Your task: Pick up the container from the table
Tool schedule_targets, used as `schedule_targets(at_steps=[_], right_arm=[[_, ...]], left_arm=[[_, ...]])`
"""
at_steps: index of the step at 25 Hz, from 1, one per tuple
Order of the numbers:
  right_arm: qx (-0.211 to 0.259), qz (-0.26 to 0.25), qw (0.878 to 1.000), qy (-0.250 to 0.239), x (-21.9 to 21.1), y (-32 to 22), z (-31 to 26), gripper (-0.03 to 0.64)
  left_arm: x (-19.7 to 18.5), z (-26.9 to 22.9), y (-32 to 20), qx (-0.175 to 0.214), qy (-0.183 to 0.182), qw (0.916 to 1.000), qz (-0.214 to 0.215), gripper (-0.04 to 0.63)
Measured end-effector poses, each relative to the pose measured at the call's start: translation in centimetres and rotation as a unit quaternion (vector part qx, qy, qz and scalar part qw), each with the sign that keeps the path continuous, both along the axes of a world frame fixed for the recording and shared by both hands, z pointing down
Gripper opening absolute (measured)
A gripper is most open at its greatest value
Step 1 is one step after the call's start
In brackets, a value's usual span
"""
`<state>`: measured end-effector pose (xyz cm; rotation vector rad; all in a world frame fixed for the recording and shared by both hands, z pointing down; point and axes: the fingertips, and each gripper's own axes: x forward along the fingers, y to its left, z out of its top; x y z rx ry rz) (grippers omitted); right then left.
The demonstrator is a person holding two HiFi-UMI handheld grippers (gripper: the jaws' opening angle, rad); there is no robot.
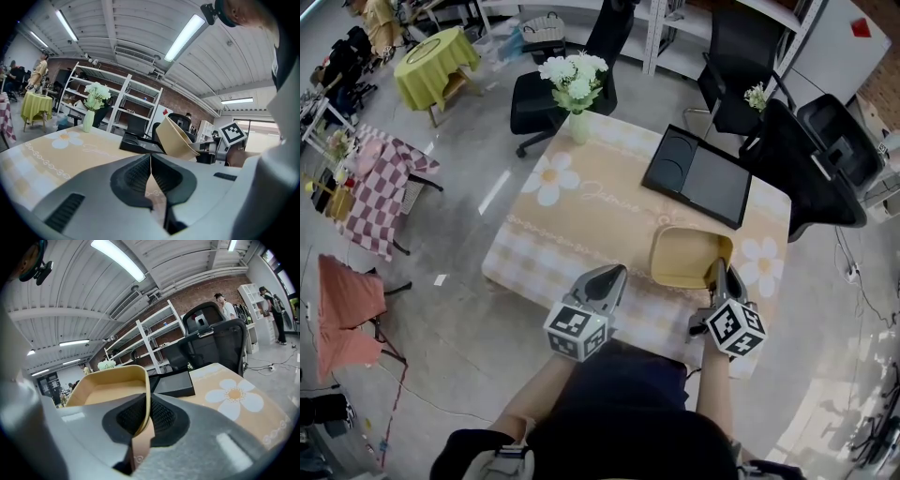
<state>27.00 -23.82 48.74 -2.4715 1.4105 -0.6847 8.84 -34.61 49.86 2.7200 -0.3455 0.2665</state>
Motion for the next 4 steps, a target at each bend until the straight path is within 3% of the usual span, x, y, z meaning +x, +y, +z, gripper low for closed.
schedule_targets(at_steps=[4], right_arm=[[0.004,-0.002,1.000,-0.003,-0.51,0.16,0.16,0.012]], left_arm=[[0.04,0.11,0.32,-0.003,0.001,1.0000,0.005,0.011]])
